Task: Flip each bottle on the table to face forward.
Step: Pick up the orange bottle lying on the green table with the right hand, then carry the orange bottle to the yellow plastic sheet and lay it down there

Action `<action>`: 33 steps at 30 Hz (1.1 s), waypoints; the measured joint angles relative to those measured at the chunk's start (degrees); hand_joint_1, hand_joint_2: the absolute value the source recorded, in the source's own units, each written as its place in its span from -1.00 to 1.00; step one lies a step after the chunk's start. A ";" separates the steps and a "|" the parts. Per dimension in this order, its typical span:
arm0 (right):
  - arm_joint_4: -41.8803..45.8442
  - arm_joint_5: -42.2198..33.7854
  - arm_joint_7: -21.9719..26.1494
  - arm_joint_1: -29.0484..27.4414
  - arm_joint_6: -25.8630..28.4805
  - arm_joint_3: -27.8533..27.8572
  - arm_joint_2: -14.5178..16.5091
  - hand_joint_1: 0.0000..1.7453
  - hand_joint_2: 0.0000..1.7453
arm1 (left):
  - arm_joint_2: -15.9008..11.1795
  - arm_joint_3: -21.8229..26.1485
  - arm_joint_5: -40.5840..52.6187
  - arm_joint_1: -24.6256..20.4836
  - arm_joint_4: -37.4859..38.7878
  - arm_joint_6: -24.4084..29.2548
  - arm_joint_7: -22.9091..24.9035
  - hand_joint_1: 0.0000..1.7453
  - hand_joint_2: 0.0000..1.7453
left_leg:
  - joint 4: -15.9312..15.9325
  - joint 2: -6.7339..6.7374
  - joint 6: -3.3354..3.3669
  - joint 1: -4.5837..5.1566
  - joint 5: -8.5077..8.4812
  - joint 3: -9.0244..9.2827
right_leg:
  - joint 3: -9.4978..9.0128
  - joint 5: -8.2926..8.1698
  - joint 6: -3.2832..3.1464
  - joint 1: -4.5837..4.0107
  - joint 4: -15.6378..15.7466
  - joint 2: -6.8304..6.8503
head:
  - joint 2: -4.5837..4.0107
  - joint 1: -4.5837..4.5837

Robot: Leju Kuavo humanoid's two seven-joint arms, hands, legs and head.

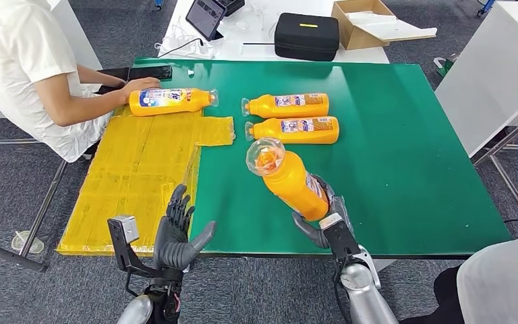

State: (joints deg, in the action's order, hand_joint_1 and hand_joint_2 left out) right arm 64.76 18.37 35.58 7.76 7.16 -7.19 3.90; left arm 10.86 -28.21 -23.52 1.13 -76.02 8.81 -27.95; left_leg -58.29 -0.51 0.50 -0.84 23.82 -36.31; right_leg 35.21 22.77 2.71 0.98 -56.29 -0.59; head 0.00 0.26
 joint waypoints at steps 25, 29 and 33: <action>-9.95 0.66 -8.08 8.60 -6.34 -16.38 2.26 1.00 1.00 | 0.36 -4.45 15.65 -4.49 1.11 1.96 -11.04 -1.00 1.00 | 0.00 0.01 0.00 -0.01 -0.03 -0.02 | 0.04 -0.01 0.00 0.00 -0.01 0.00 | 0.00 -0.01; -11.22 0.52 -8.97 9.88 -6.41 -18.06 2.63 1.00 1.00 | 0.46 -5.11 15.71 -4.82 1.16 2.02 -11.52 -1.00 1.00 | 0.00 0.01 0.00 -0.01 -0.03 -0.02 | 0.04 -0.01 0.00 -0.01 -0.01 0.00 | 0.00 -0.01; -12.32 1.70 -9.68 11.25 -5.33 -19.82 2.97 1.00 1.00 | 0.52 -5.30 14.87 -5.54 1.46 1.60 -11.27 -1.00 1.00 | 0.00 0.01 0.01 -0.01 -0.03 -0.02 | 0.04 -0.01 0.00 -0.01 -0.01 0.00 | 0.00 -0.02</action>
State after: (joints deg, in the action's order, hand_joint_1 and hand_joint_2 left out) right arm 52.45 20.07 25.91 19.01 1.83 -27.01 6.87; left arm 11.38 -33.51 -8.66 -4.41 -74.55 10.42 -39.22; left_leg -58.29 -0.50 0.51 -0.85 23.79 -36.33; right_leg 35.25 22.76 2.70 0.98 -56.30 -0.59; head 0.00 0.24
